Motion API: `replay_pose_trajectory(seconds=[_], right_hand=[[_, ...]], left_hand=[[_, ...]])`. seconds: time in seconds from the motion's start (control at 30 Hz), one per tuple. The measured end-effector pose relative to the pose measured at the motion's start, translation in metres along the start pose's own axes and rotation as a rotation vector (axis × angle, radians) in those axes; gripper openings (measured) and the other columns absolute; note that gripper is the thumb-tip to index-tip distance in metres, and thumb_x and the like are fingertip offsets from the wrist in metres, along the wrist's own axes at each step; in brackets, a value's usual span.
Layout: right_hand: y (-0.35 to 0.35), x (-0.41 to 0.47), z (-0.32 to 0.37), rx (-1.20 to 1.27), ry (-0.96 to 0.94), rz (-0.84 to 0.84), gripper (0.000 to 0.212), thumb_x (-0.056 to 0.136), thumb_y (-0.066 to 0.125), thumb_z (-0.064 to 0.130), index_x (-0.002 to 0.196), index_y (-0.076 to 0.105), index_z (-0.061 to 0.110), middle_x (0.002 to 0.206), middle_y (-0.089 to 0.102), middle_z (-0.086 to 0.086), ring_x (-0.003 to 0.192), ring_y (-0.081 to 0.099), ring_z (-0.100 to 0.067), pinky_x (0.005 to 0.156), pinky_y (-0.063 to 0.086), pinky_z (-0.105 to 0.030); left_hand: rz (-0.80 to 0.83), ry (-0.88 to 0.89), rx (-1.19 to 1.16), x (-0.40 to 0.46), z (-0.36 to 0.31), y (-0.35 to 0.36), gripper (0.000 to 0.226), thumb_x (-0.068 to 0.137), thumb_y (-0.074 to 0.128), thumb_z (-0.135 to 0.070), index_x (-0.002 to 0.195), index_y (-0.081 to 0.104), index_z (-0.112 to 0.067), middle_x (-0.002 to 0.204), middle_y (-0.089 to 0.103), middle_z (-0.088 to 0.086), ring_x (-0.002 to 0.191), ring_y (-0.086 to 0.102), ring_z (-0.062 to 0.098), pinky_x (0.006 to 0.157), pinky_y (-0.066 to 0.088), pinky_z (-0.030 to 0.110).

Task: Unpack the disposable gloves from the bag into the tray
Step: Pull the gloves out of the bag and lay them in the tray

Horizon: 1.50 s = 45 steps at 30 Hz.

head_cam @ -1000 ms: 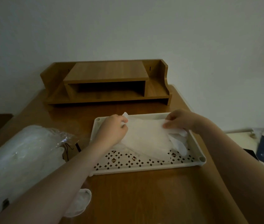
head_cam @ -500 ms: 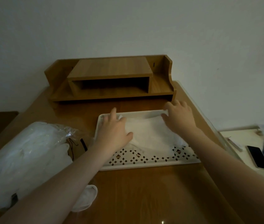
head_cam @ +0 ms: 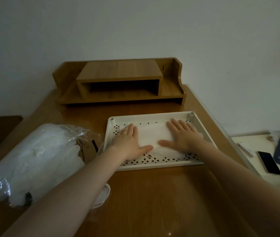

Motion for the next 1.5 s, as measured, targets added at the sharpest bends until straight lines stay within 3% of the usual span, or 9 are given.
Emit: replay_pose_trajectory(seconds=[0.13, 0.27, 0.37, 0.47, 0.63, 0.73, 0.93, 1.2, 1.5], right_hand=[[-0.011, -0.012, -0.008, 0.089, 0.151, -0.086, 0.098, 0.079, 0.018, 0.081, 0.153, 0.000, 0.018, 0.159, -0.010, -0.009, 0.146, -0.011, -0.030, 0.117, -0.008, -0.047], [-0.066, -0.044, 0.036, 0.223, -0.076, -0.440, 0.058, 0.097, 0.033, 0.050, 0.143, 0.036, 0.015, 0.156, 0.022, -0.008, 0.145, 0.013, -0.026, 0.117, 0.010, -0.042], [-0.107, -0.081, 0.087, 0.367, -0.357, -0.658, 0.024, 0.097, 0.049, 0.020, 0.114, 0.062, 0.010, 0.128, 0.054, -0.008, 0.114, 0.054, -0.024, 0.091, 0.044, -0.030], [-0.129, -0.128, 0.144, 0.301, -0.592, -0.884, 0.019, 0.093, 0.049, 0.013, 0.093, 0.065, 0.004, 0.099, 0.061, -0.011, 0.079, 0.057, -0.019, 0.063, 0.046, -0.024], [-0.084, -0.137, 0.227, 0.324, -0.896, -0.504, 0.014, 0.088, 0.058, 0.010, 0.098, 0.068, 0.007, 0.091, 0.066, -0.006, 0.074, 0.060, -0.017, 0.065, 0.048, -0.022], [-0.047, -0.118, 0.243, 0.271, -0.805, -0.228, 0.024, 0.088, 0.064, 0.015, 0.112, 0.064, 0.014, 0.103, 0.067, -0.003, 0.086, 0.059, -0.016, 0.078, 0.049, -0.030], [-0.029, -0.101, 0.242, 0.015, -0.632, -0.180, 0.023, 0.093, 0.056, 0.028, 0.112, 0.067, 0.021, 0.102, 0.067, 0.001, 0.096, 0.047, -0.018, 0.088, 0.042, -0.035], [-0.049, -0.090, 0.187, 0.833, -0.320, -0.116, 0.016, 0.095, 0.052, 0.018, 0.083, 0.062, 0.018, 0.093, 0.063, -0.008, 0.086, 0.058, -0.021, 0.082, 0.049, -0.034], [-0.082, -0.097, 0.158, 1.851, -0.242, -0.154, 0.027, 0.100, 0.036, 0.014, 0.083, 0.056, 0.009, 0.074, 0.054, -0.004, 0.064, 0.051, -0.014, 0.057, 0.042, -0.023]], left_hand=[[-0.055, 0.020, -0.025, -0.022, -0.003, -0.015, 0.086, 0.092, 0.024, -0.066, 0.151, 0.002, -0.008, 0.159, -0.004, 0.012, 0.146, -0.003, 0.025, 0.119, 0.004, 0.039], [-0.497, 0.313, -0.125, -0.087, -0.026, -0.096, 0.047, 0.100, 0.035, -0.037, 0.142, 0.037, -0.016, 0.148, 0.037, 0.002, 0.134, 0.035, 0.015, 0.104, 0.030, 0.026], [-0.796, 0.475, -0.231, -0.137, -0.011, -0.146, 0.021, 0.095, 0.051, -0.015, 0.111, 0.064, -0.009, 0.110, 0.064, 0.005, 0.099, 0.060, 0.019, 0.080, 0.044, 0.027], [-0.817, 0.400, -0.164, -0.146, 0.025, -0.136, 0.009, 0.086, 0.064, -0.009, 0.091, 0.071, -0.010, 0.103, 0.065, 0.007, 0.100, 0.059, 0.027, 0.086, 0.045, 0.043], [-0.580, 0.176, -0.161, -0.141, 0.069, -0.076, 0.013, 0.087, 0.064, -0.026, 0.093, 0.074, -0.020, 0.147, 0.037, 0.002, 0.142, 0.016, 0.027, 0.116, 0.004, 0.047], [-0.504, 0.142, -0.177, -0.139, 0.079, -0.057, 0.018, 0.092, 0.056, -0.030, 0.102, 0.071, -0.024, 0.155, 0.022, -0.002, 0.144, 0.006, 0.023, 0.116, 0.004, 0.044], [-0.420, 0.196, -0.309, -0.148, 0.081, -0.038, 0.030, 0.088, 0.054, -0.050, 0.085, 0.066, -0.023, 0.158, 0.004, -0.010, 0.145, -0.004, 0.013, 0.116, 0.003, 0.043], [-0.370, 0.226, -0.172, -0.153, 0.084, -0.021, 0.038, 0.085, 0.052, -0.055, 0.074, 0.063, -0.021, 0.151, 0.023, -0.009, 0.140, 0.007, 0.011, 0.114, 0.002, 0.035], [-0.354, 0.158, -0.077, -0.138, 0.091, -0.004, 0.031, 0.092, 0.054, -0.038, 0.120, 0.061, -0.027, 0.135, 0.046, -0.010, 0.124, 0.035, 0.011, 0.103, 0.023, 0.026]])
Point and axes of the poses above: each hand's wrist, its own x-axis towards the middle knuckle, its own y-axis out of the palm, z = x × y, the point moved 10 cm from there along x, towards the middle knuckle
